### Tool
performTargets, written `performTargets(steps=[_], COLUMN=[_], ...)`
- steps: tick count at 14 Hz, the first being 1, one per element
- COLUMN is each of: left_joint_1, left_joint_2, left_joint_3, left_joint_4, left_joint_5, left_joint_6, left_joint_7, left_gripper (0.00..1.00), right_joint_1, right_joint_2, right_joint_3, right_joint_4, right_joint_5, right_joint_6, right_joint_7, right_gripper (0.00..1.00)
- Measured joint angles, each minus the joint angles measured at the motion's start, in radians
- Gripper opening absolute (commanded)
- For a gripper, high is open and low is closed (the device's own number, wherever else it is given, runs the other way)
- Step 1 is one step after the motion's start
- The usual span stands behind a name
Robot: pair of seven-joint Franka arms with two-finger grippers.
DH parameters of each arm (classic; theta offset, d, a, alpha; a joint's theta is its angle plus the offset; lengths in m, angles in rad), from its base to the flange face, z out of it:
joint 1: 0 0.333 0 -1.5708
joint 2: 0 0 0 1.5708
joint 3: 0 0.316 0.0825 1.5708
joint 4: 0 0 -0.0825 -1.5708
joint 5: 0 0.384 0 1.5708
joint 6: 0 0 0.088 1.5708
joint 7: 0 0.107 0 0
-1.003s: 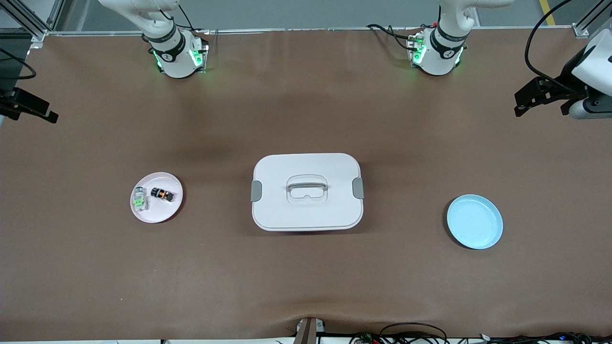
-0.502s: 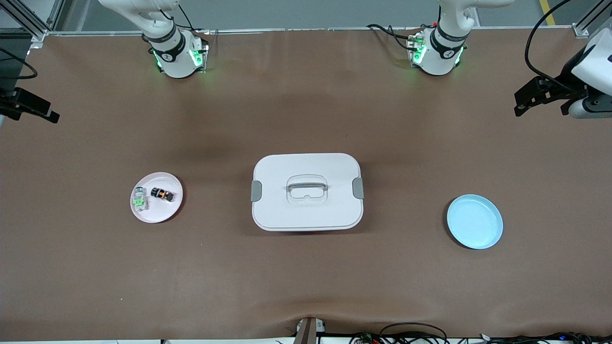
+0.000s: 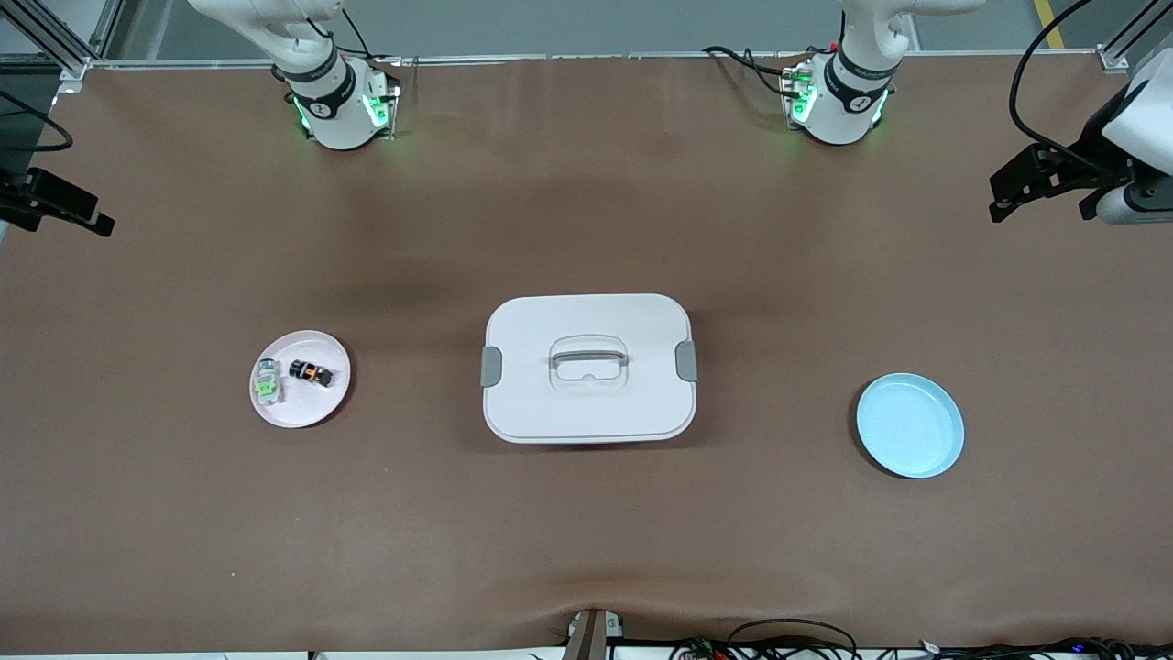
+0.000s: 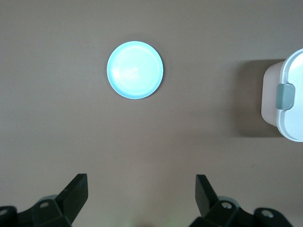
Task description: Transfer orange switch to right arm and place
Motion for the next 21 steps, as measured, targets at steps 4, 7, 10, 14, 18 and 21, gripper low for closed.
performTargets(steps=[4,7,10,14,18,21], left_joint_1=[0.000,0.000,0.000,0.000,0.000,0.000], left_joint_2=[0.000,0.000,0.000,0.000,0.000,0.000], left_joint_3=[0.001,0.001,0.002,0.002,0.002,0.002], left_joint_4=[0.001,0.002,0.002,0.002,0.002,0.002], left_joint_5=[0.000,0.000,0.000,0.000,0.000,0.000], left_joint_6=[0.000,0.000,0.000,0.000,0.000,0.000], left_joint_7=[0.000,0.000,0.000,0.000,0.000,0.000], left_gripper=[1.00,1.00,1.00,1.00,1.00,1.00], right_joint_1=[0.002,0.002,0.002,0.003,0.003,0.026], right_joint_2=[-0.003,-0.003,-0.003,0.000,0.006,0.007], right_joint_3=[0.000,0.000,0.000,0.000,0.000,0.001], right_joint_4=[0.010,0.019,0.040,0.045,0.045,0.046], right_joint_5=[0.000,-0.001,-0.001,-0.001,-0.017,-0.066], right_joint_6=[0.000,-0.002,-0.024,-0.030,-0.044,-0.044], right_joint_7=[-0.001,-0.005,-0.006,-0.006,-0.013,-0.015], right_gripper=[1.00,1.00,1.00,1.00,1.00,1.00])
